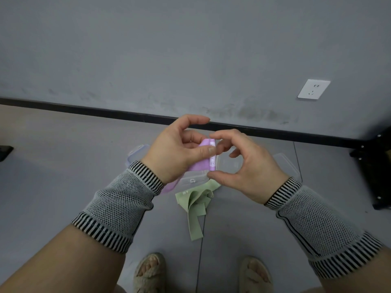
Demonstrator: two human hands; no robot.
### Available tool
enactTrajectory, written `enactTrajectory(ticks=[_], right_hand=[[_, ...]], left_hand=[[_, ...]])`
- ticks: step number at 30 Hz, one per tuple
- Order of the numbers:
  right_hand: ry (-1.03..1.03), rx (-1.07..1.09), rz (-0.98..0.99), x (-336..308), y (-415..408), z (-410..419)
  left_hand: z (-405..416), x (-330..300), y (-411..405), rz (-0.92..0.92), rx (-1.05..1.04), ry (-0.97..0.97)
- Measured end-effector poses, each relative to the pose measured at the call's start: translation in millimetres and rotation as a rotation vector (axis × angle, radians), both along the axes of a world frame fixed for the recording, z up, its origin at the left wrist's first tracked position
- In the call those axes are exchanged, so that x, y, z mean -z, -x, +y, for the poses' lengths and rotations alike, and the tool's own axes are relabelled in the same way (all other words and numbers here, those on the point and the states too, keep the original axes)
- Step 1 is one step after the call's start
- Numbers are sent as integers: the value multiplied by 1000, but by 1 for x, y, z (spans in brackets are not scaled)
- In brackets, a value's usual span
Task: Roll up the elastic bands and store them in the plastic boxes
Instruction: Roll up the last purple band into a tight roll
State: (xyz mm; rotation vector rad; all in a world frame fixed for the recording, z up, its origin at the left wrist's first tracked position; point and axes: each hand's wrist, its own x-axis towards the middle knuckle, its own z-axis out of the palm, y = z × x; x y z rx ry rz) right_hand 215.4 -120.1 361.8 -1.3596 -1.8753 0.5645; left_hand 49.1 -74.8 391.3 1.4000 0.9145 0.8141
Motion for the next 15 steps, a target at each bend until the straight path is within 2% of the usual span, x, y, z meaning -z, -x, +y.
enactTrajectory(ticks=[9, 15], right_hand=[[21, 19, 106, -2, -2, 0], [117, -36, 210, -1, -4, 1]], left_hand=[[2, 6, -2, 49, 77, 22], [3, 8, -1, 42, 84, 52]])
